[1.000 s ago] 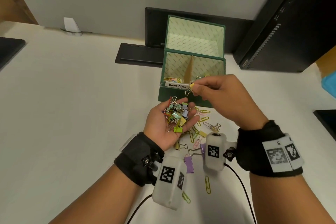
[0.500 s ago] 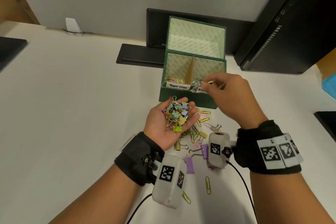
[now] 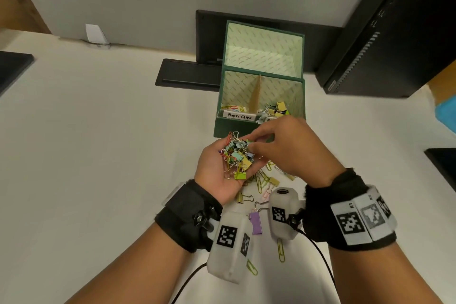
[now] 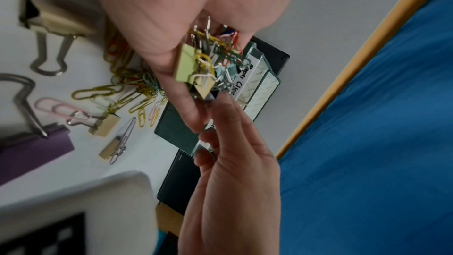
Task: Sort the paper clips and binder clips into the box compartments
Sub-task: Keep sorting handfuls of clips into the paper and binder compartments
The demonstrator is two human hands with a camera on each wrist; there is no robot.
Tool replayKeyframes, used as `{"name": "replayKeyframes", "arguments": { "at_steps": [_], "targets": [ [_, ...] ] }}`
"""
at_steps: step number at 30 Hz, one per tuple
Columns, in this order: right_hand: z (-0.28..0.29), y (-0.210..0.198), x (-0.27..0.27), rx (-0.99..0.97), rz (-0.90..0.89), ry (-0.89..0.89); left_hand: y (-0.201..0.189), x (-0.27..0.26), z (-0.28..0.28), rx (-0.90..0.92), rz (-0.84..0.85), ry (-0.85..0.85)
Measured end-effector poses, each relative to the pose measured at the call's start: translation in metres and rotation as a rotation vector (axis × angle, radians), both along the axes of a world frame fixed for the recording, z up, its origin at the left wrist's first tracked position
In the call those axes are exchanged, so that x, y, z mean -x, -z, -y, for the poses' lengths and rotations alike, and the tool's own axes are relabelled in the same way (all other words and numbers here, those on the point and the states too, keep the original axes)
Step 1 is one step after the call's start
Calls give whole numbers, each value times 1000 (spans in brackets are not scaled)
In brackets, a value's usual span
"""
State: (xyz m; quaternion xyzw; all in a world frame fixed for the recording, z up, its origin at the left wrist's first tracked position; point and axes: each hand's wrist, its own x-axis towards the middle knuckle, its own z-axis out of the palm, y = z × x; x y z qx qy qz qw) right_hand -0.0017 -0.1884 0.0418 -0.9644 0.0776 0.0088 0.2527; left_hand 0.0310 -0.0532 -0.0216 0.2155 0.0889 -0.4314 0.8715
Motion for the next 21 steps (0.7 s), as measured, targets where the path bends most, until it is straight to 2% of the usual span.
{"name": "replayKeyframes", "arguments": {
  "at_steps": [12, 21],
  "targets": [
    [-2, -5, 3, 45, 38, 23, -1, -1, -1, 20, -6, -20],
    [-5, -8, 4, -119, 114, 52, -5, -1, 0, 49, -5, -50]
  ]
}}
